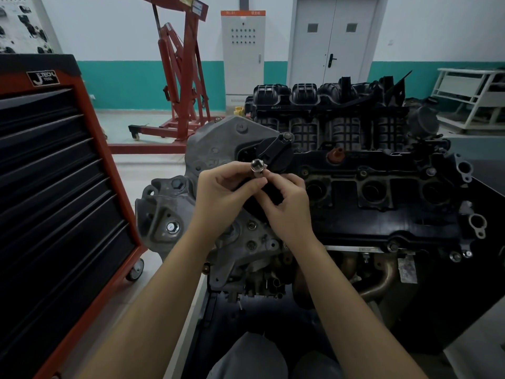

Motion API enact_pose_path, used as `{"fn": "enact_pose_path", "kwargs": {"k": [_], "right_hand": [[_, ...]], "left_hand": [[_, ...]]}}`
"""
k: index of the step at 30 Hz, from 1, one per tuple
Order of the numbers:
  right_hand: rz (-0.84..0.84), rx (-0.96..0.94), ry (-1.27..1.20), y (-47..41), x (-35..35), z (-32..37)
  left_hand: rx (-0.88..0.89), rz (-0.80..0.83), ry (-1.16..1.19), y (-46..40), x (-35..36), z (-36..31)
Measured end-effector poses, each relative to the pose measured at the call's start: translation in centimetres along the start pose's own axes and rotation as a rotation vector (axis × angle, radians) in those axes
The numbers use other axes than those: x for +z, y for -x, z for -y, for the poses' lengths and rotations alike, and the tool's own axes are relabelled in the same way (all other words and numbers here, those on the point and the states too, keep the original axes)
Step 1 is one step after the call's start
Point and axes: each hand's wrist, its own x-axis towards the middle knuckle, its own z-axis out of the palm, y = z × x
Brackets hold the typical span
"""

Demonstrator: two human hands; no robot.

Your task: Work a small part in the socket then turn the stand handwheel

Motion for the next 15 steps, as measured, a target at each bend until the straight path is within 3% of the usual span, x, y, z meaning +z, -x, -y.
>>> {"fn": "enact_pose_path", "kwargs": {"k": [8,12,15], "right_hand": [[0.000,0.092,-0.020,-0.21,-0.02,0.17],[0.026,0.039,0.007,-0.02,-0.15,0.17],[0.018,0.076,-0.006,-0.09,-0.11,0.11]], "left_hand": [[0.012,-0.075,-0.073,0.14,0.39,-0.09],[-0.027,-0.056,-0.020,0.12,0.31,-0.04],[0.027,-0.033,-0.109,0.17,0.48,-0.07]]}}
